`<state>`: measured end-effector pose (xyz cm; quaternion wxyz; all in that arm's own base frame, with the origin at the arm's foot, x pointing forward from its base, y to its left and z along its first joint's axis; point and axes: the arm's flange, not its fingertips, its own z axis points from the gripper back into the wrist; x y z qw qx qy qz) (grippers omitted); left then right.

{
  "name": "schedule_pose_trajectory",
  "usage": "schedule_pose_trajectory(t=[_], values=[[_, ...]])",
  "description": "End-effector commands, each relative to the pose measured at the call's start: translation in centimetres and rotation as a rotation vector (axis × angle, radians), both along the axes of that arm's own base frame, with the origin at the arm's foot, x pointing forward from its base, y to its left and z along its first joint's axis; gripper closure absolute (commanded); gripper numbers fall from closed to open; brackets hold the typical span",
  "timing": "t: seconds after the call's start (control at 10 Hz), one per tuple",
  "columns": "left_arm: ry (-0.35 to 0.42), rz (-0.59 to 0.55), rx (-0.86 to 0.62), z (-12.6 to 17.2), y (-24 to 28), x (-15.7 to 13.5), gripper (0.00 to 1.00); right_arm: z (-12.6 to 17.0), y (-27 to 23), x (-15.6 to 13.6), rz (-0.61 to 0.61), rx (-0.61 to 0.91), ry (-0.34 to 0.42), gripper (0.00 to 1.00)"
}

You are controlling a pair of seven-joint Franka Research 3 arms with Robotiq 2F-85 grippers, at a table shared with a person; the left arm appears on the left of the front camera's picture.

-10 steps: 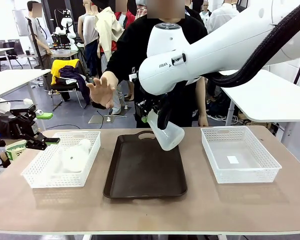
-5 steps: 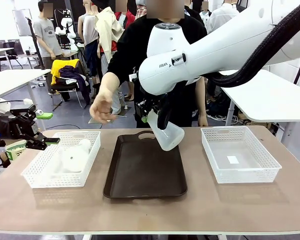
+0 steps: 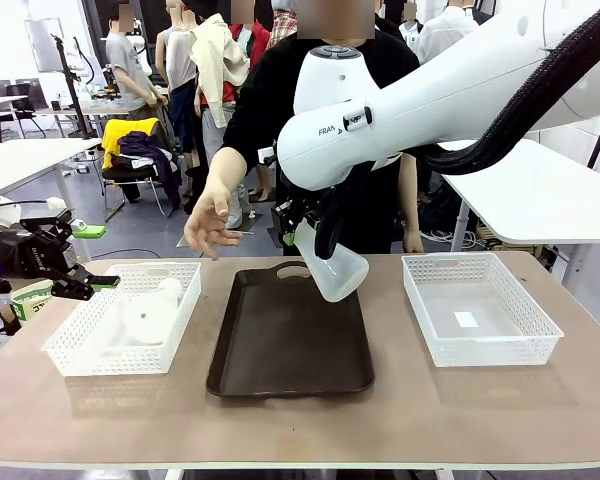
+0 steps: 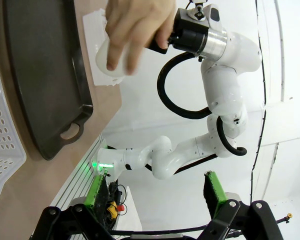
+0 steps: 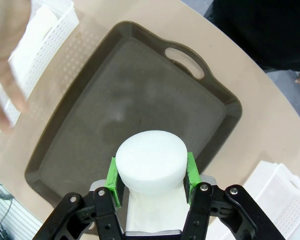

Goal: Prepare the laboratory tools.
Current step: Place the picked Big flask upright in the Handle tray as instructed by the person.

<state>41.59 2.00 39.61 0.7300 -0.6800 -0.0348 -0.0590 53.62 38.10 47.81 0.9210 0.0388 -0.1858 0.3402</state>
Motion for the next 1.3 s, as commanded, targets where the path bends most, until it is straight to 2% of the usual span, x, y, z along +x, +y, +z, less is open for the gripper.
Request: schedule_pose_trajectory(t=[0.0,1.0,1.2], values=[[0.005,0.003,0.013,0.2,0.1,0.0,0.0,-0.1,0.0,-0.1,0.002,0.002,-0.003,1.0],[0.005,0.003,0.013,0.2,0.1,0.0,0.0,0.0,0.0,0.0,0.0,0.0,0.0,1.0],[0.005,0.003,0.013,0.2,0.1,0.0,0.0,1.2,-0.2,-0.5,0.166,0.095,-0.052,1.0]])
